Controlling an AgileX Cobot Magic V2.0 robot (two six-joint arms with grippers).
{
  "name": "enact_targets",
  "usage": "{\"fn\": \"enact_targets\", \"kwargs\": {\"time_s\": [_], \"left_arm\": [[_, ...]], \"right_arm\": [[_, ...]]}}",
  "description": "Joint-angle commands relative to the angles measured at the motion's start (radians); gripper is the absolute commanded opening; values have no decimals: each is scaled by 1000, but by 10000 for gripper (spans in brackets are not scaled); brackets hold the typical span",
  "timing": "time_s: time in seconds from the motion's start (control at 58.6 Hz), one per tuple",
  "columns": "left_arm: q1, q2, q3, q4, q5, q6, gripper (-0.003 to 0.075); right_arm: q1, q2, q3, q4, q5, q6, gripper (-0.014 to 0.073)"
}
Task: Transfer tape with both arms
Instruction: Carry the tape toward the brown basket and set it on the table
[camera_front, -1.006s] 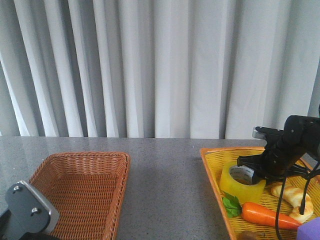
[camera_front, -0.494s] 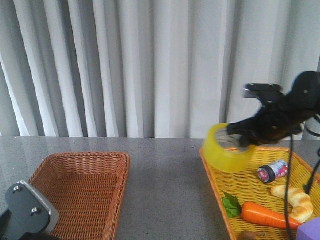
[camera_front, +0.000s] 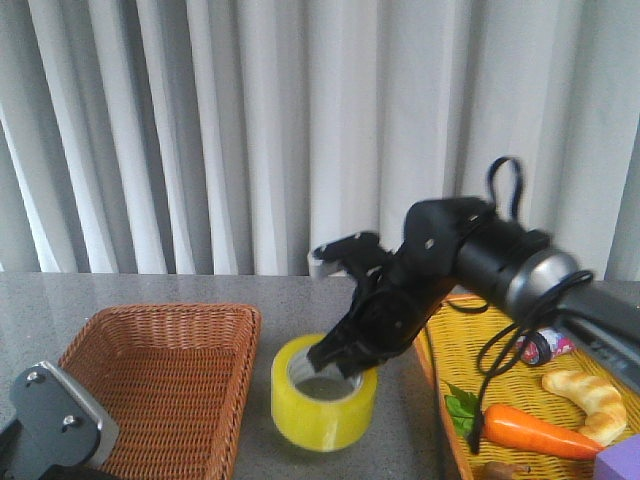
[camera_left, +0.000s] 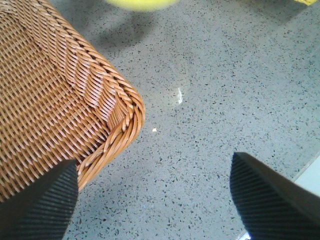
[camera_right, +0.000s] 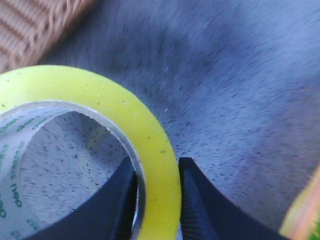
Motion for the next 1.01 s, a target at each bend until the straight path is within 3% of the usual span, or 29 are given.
{"fn": "enact_targets", "kwargs": {"time_s": [0.0,0.307,0.631,0.989], "left_arm": [[-7,-11,-31,-13,-59,-1,587],[-7,-11,-31,-13,-59,-1,587],[-7,-11,-31,-13,-59,-1,587],[-7,-11,-31,-13,-59,-1,587]], "right_arm": [[7,-24,-30,-40,-44,1,160],[4,41,-30,-52,-47,1,204],[3,-41,-33,-55,-33,5,493],[3,-369,50,-60,57,42,486]]}}
